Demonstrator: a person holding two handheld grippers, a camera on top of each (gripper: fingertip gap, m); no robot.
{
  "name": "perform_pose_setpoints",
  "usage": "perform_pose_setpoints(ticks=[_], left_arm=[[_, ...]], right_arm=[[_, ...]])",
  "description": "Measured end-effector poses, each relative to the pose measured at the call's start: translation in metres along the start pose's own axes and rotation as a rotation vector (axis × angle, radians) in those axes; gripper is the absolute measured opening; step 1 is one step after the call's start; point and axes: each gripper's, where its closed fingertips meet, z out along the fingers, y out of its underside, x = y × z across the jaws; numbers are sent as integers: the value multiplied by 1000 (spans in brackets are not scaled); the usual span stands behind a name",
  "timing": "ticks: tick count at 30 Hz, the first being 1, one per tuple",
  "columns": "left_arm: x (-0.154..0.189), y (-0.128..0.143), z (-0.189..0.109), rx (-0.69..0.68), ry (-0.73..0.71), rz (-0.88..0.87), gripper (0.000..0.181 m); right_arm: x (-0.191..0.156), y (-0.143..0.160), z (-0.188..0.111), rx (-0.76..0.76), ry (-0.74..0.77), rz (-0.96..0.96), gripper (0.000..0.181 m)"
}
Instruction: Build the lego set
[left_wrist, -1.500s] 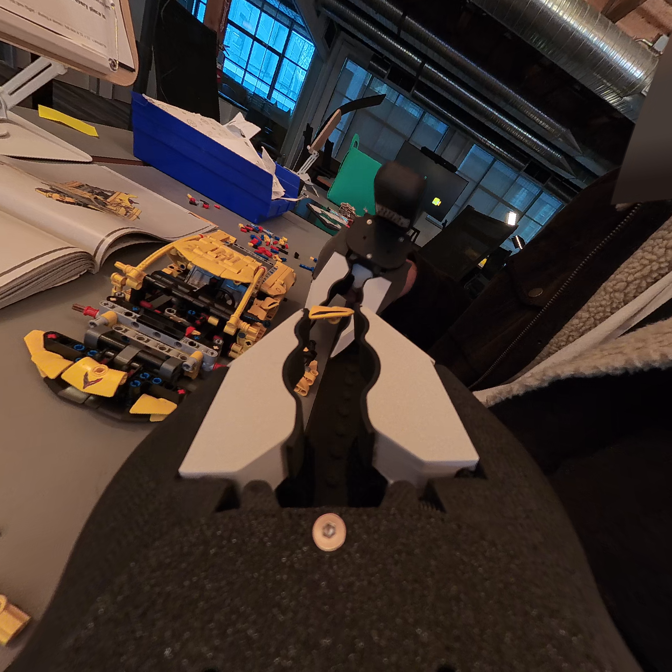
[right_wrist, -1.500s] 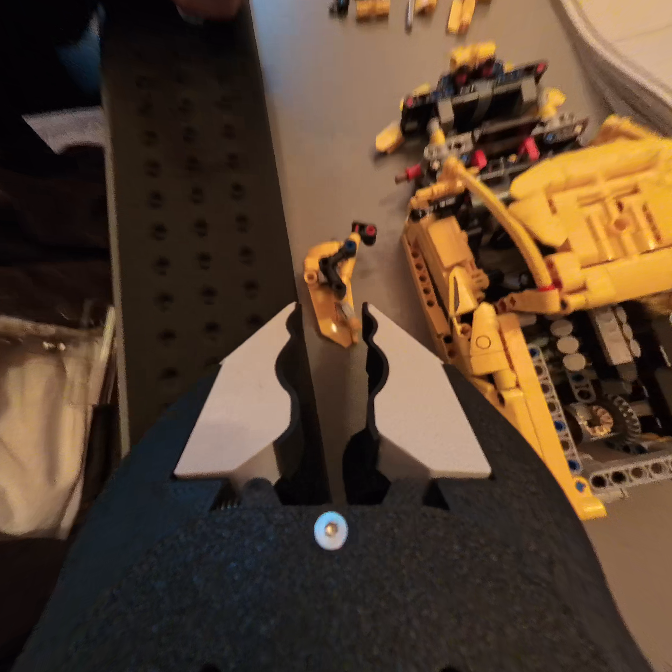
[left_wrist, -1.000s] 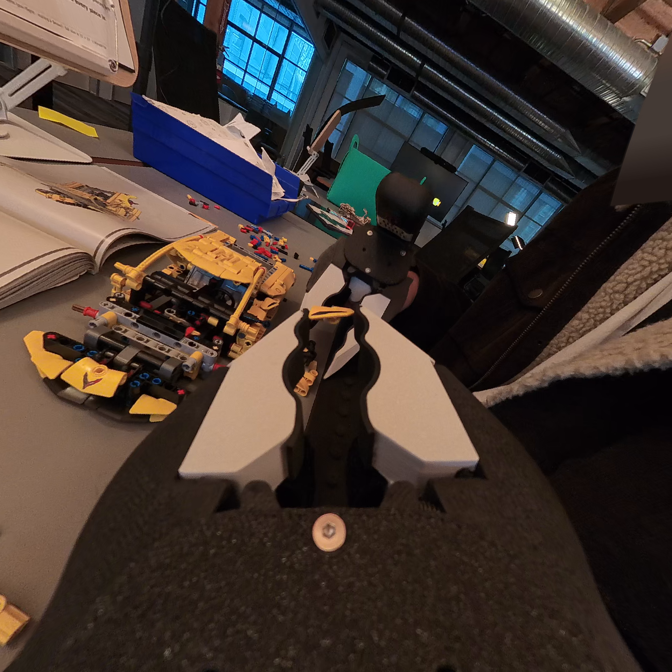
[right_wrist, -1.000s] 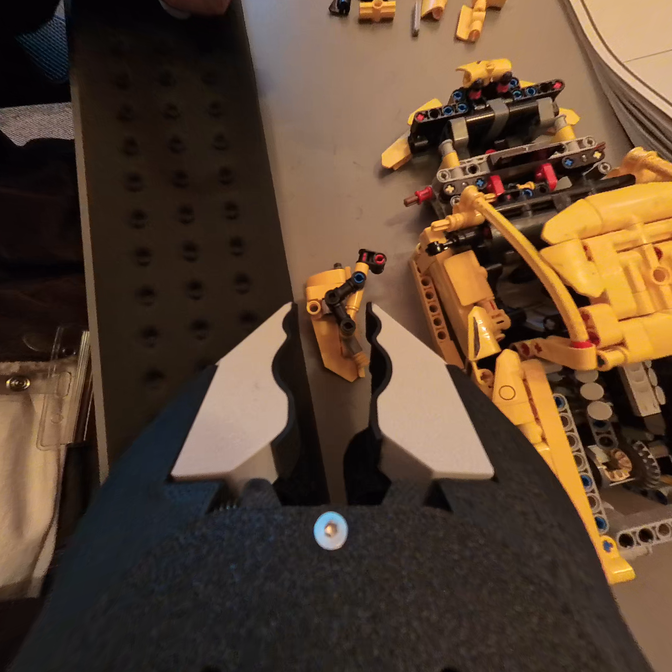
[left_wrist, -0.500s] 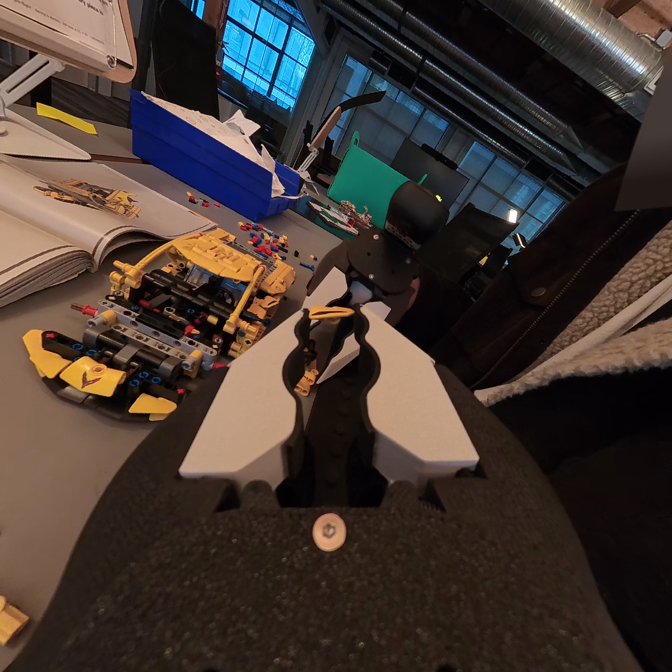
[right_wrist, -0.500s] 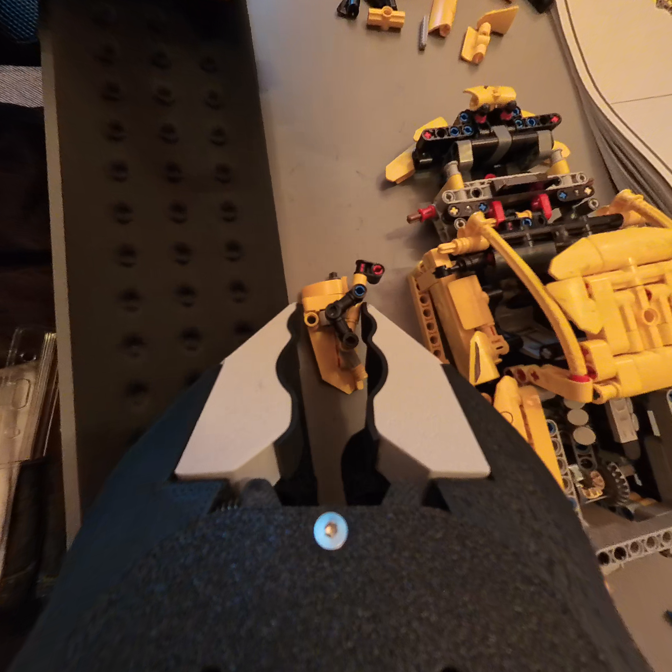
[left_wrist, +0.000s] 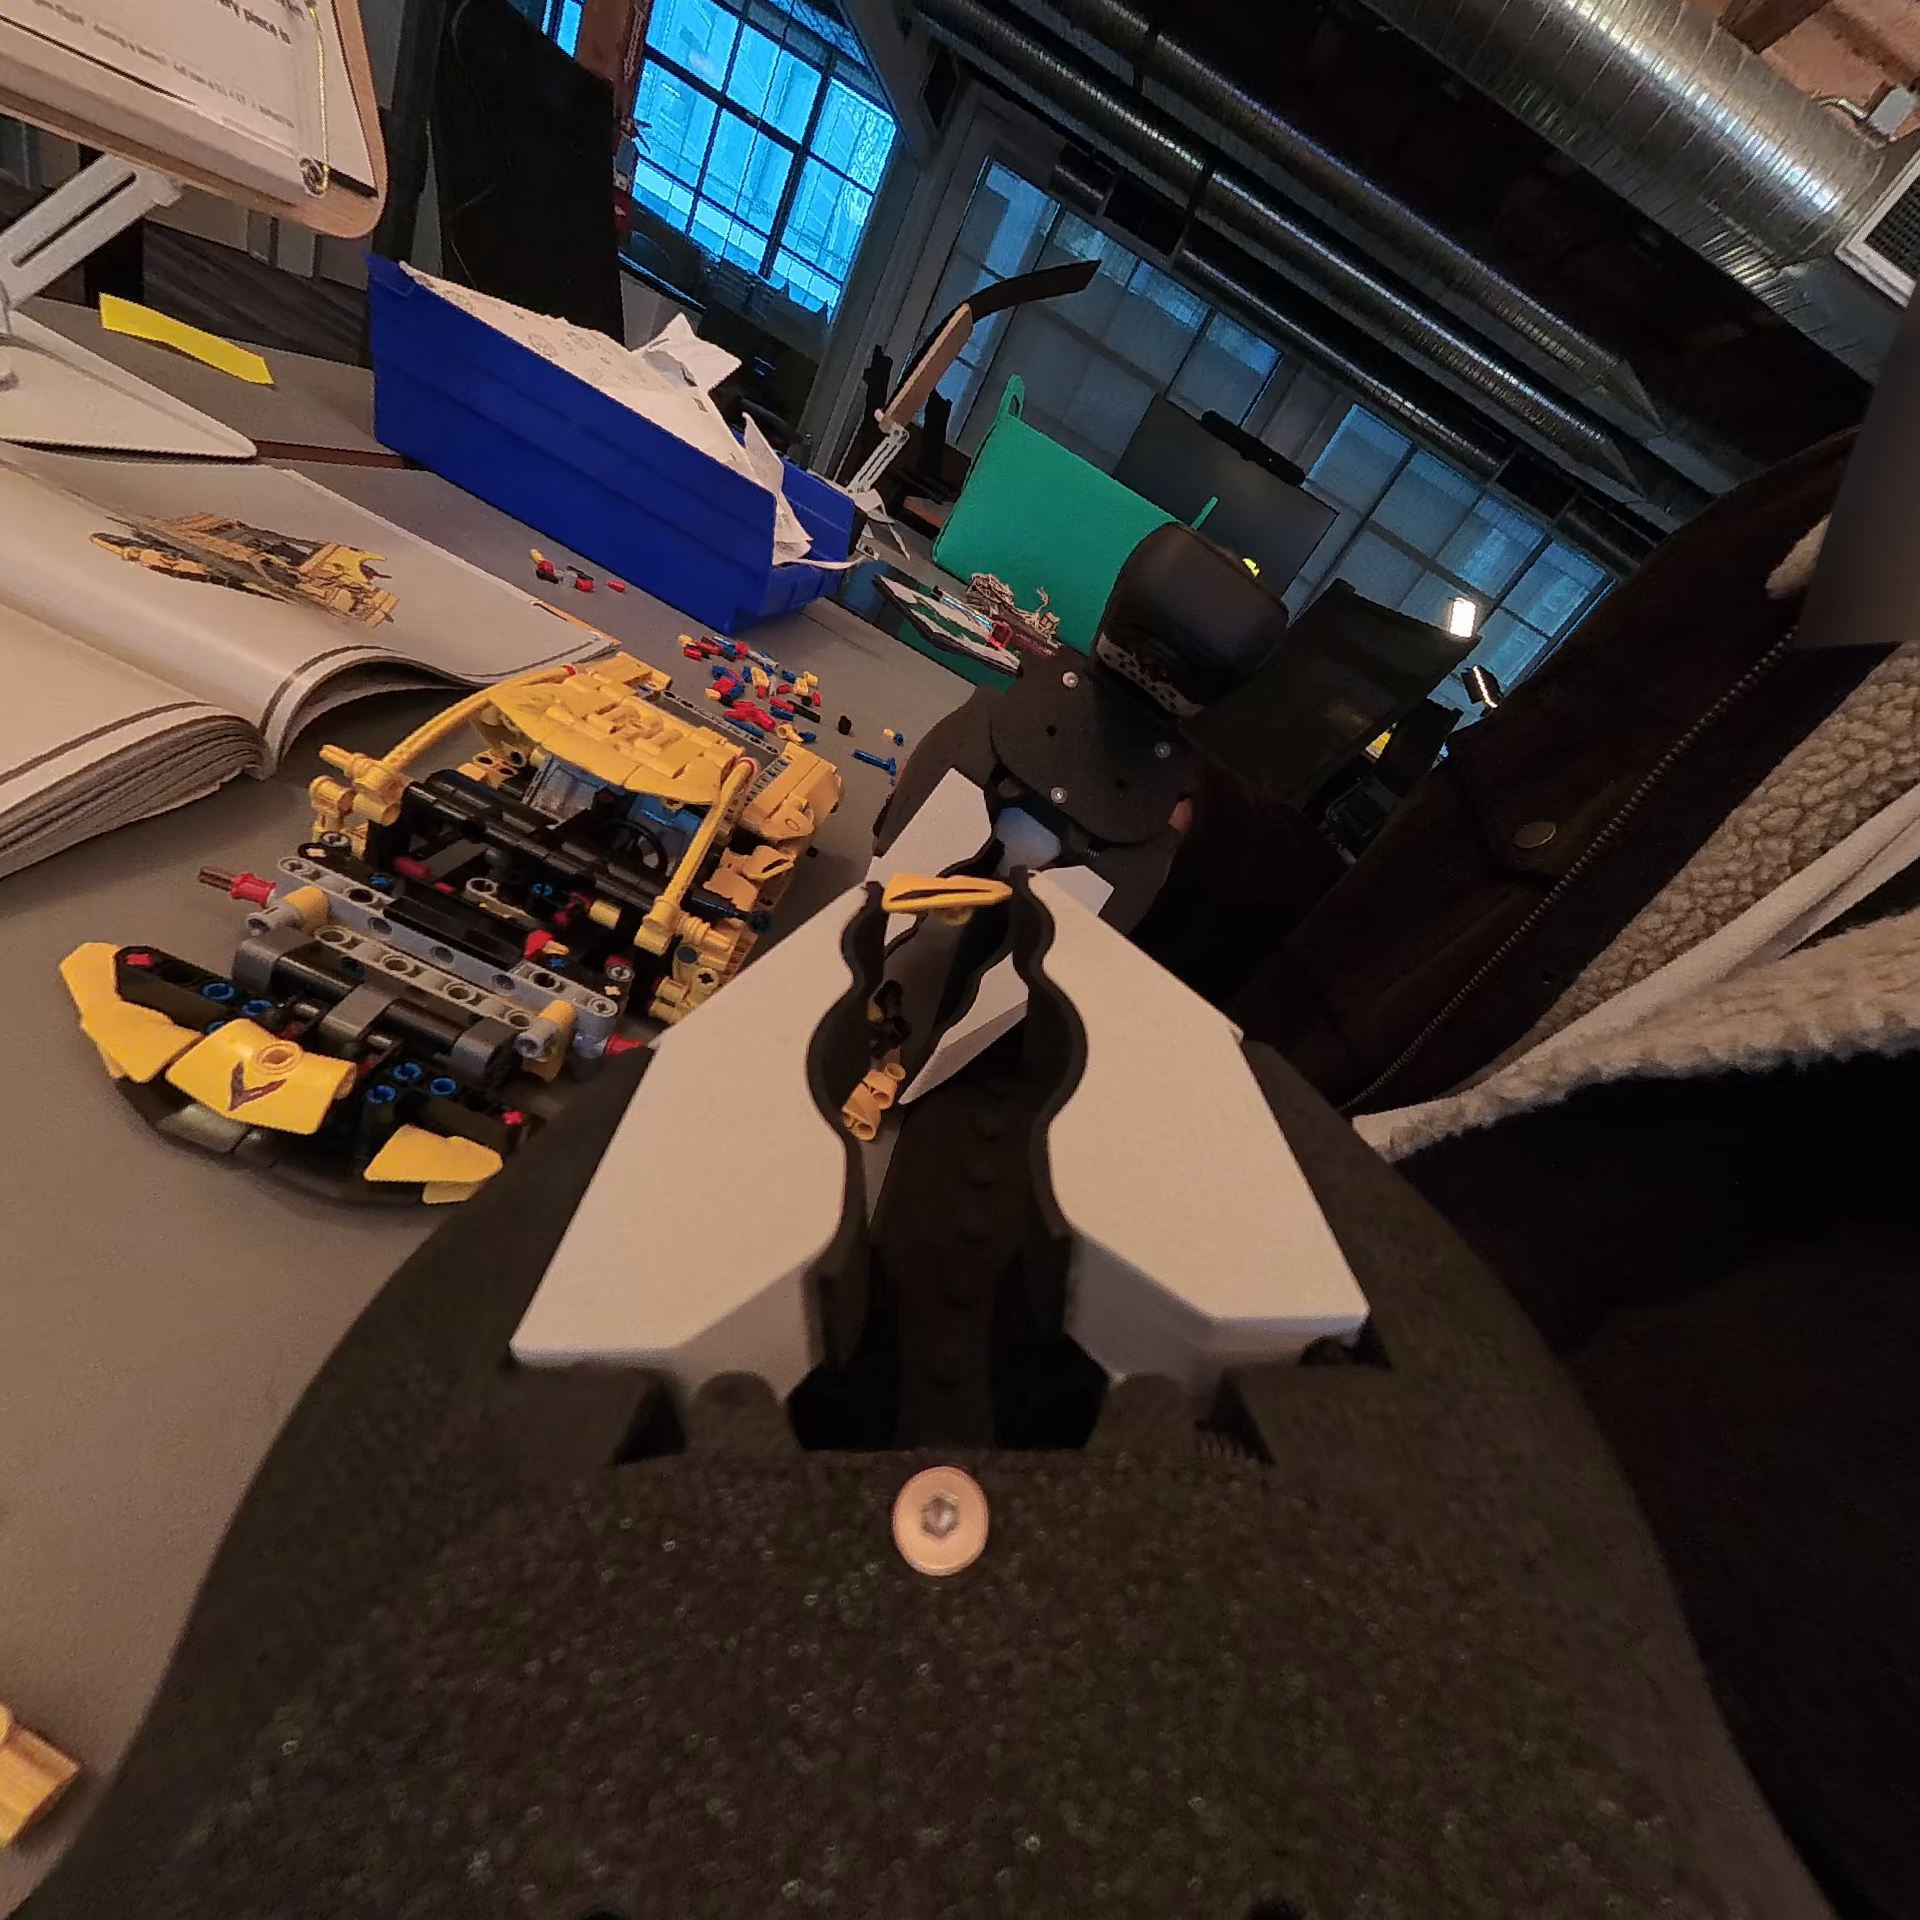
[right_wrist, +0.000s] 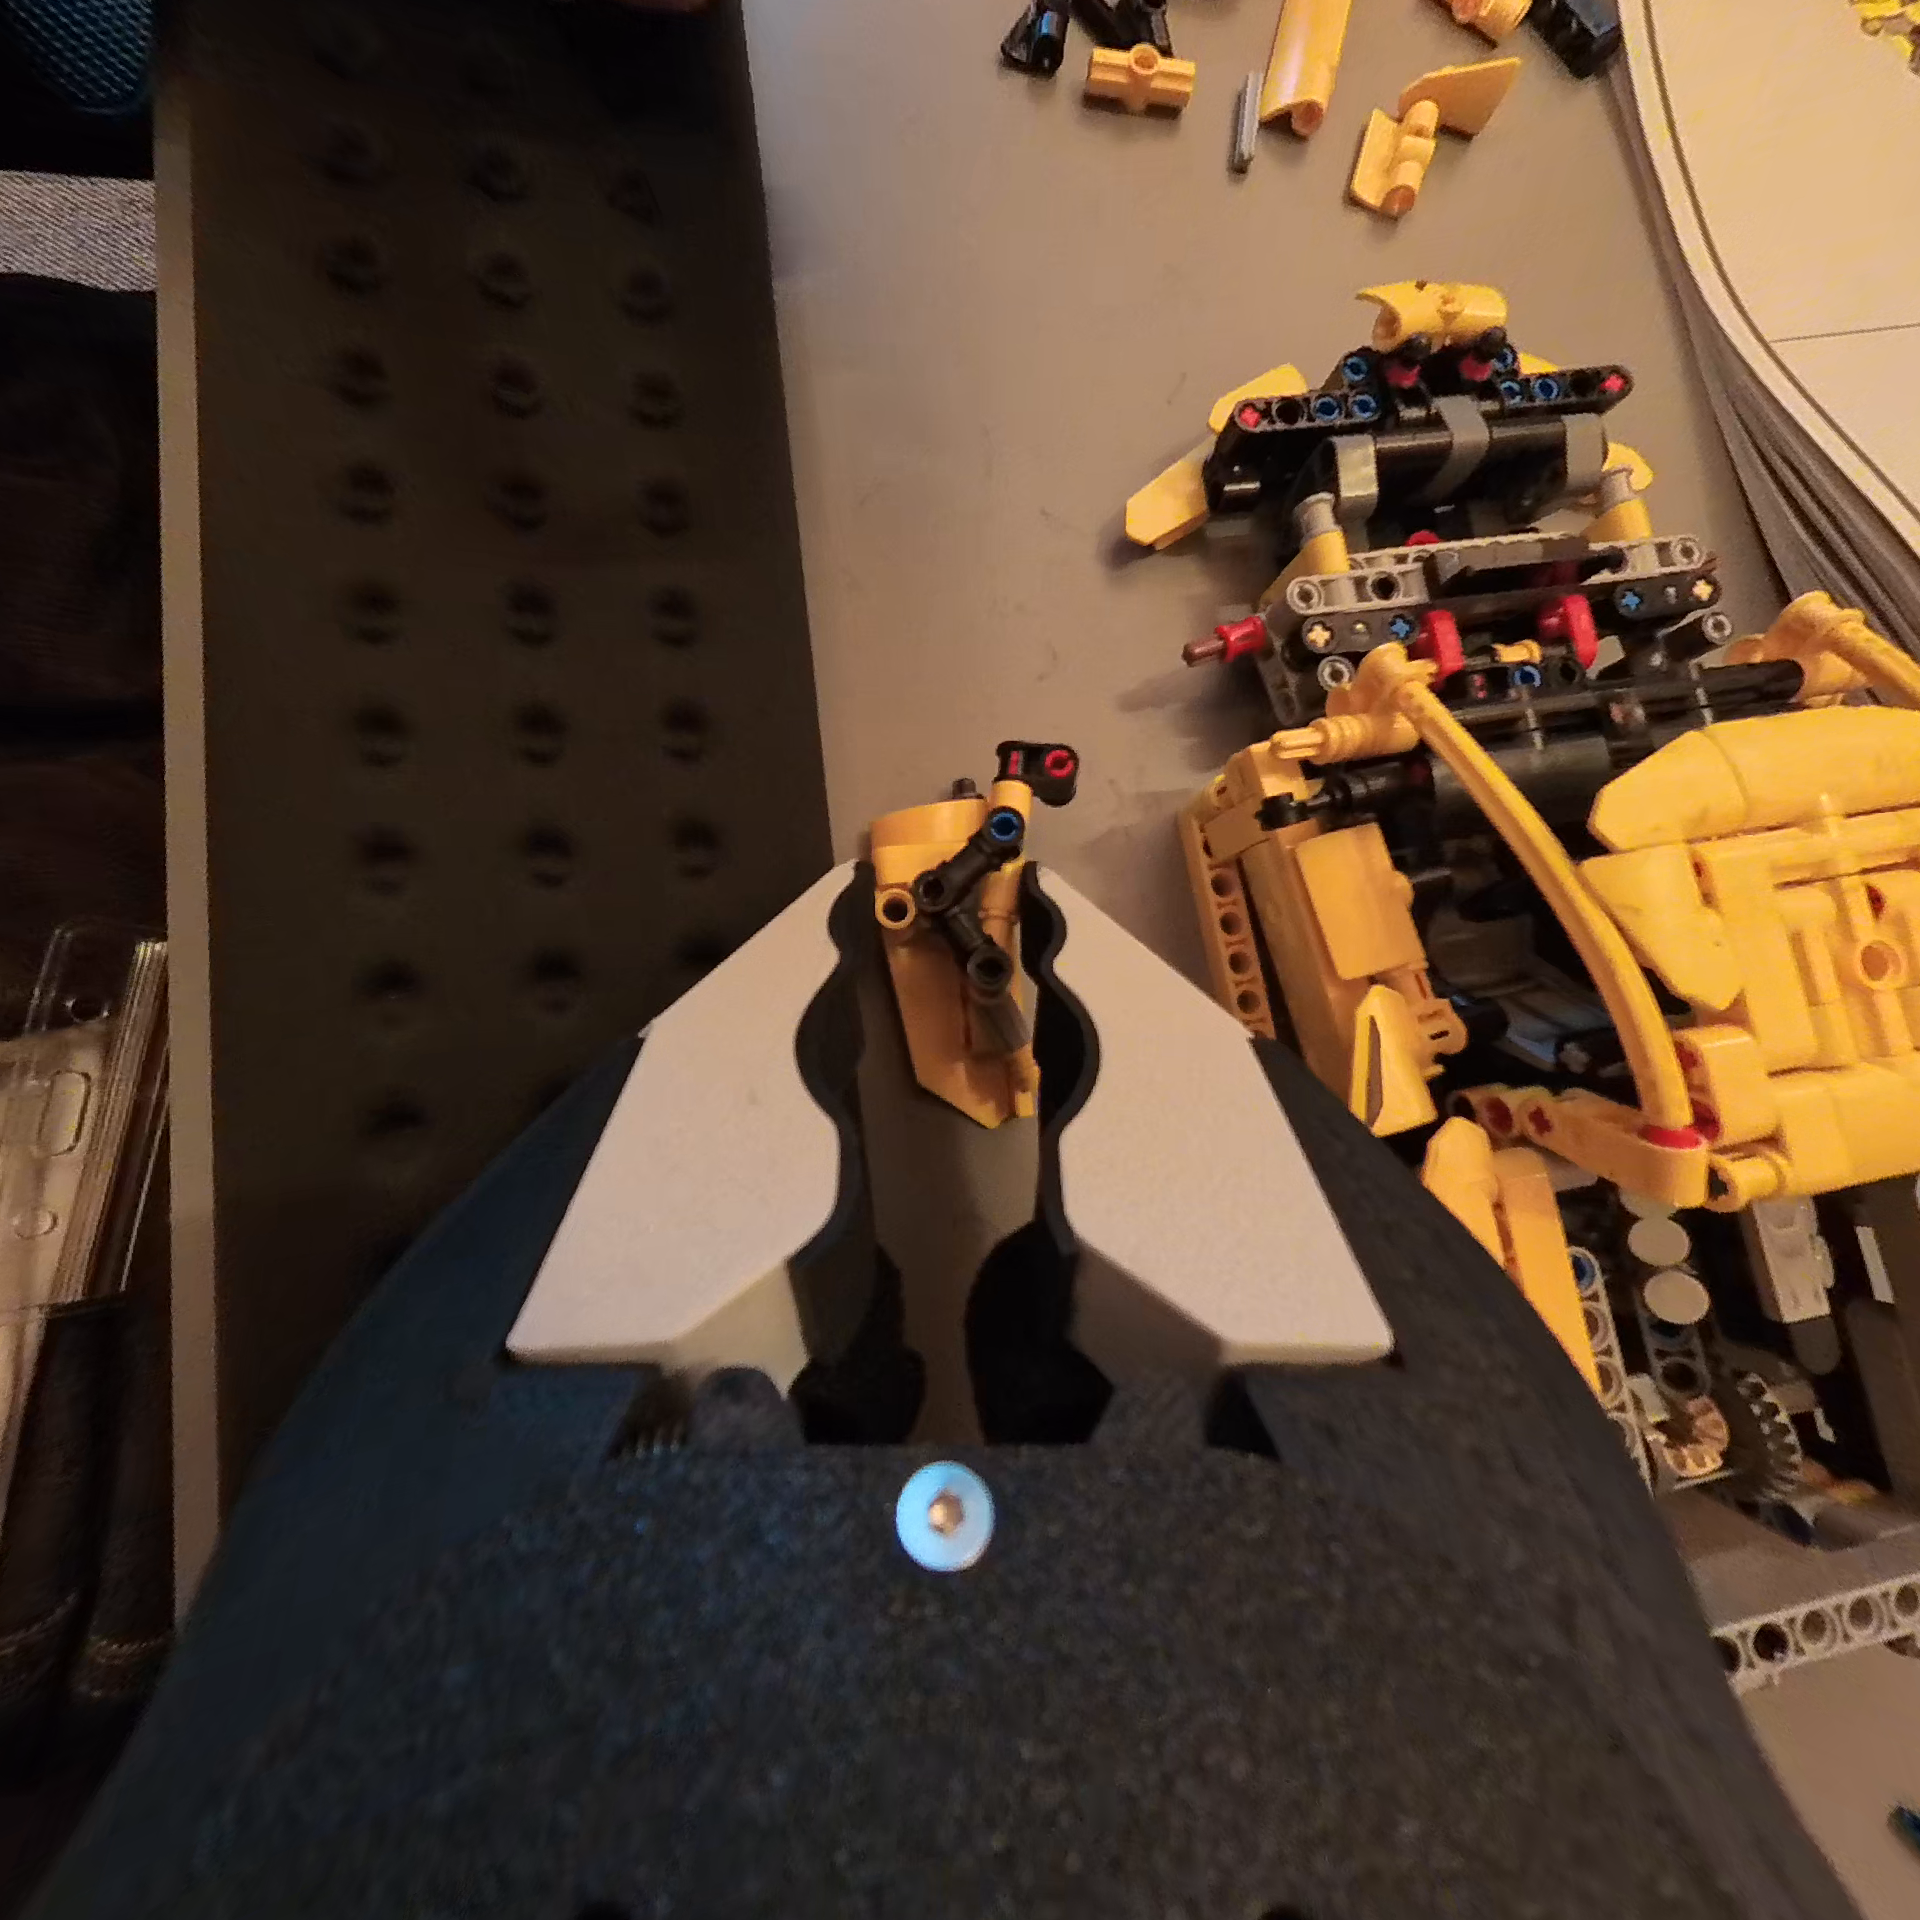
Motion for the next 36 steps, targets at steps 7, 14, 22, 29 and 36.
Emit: perform_pose_setpoints(ticks=[7,14,22,29,36], left_arm=[[0,0,0,0,-3,0,24],[0,0,0,1,-2,-1,24],[-4,-1,0,-1,-29,-7,24],[-27,28,3,-241,-207,60,24],[-41,51,-9,-430,-245,114,24]], right_arm=[[4,-2,-2,14,-14,53,37],[6,-7,3,12,-7,43,21],[21,-63,-57,546,-113,213,18],[32,-79,-107,880,-256,341,17],[27,-51,-73,600,-192,253,18]])
